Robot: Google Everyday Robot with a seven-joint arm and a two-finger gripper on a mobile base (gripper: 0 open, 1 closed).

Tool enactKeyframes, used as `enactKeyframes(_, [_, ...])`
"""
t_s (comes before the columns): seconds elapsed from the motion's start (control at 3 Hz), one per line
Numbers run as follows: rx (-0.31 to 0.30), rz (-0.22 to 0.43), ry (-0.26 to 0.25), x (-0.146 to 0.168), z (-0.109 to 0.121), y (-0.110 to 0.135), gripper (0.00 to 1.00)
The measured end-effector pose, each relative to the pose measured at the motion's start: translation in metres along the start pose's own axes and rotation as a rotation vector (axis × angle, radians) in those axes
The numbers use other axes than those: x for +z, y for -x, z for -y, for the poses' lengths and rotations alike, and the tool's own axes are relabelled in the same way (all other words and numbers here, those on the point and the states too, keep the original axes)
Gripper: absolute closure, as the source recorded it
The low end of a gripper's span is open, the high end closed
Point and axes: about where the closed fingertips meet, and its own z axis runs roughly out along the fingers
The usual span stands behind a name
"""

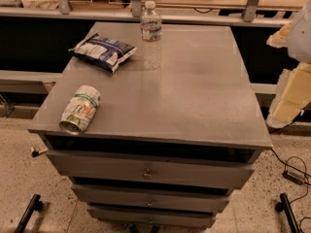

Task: Knock water bottle over

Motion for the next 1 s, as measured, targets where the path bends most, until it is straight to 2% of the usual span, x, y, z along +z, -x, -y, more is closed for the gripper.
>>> enactKeyframes(0.33, [0.002,0.02,-0.003,0.003,0.006,0.004,0.0])
enactKeyframes(0.67, [0.012,0.113,-0.003,0.021,0.037,0.023,0.0])
enactKeyframes(1.0, [0.013,0.205,-0.017,0.037,0.085,0.057,0.0])
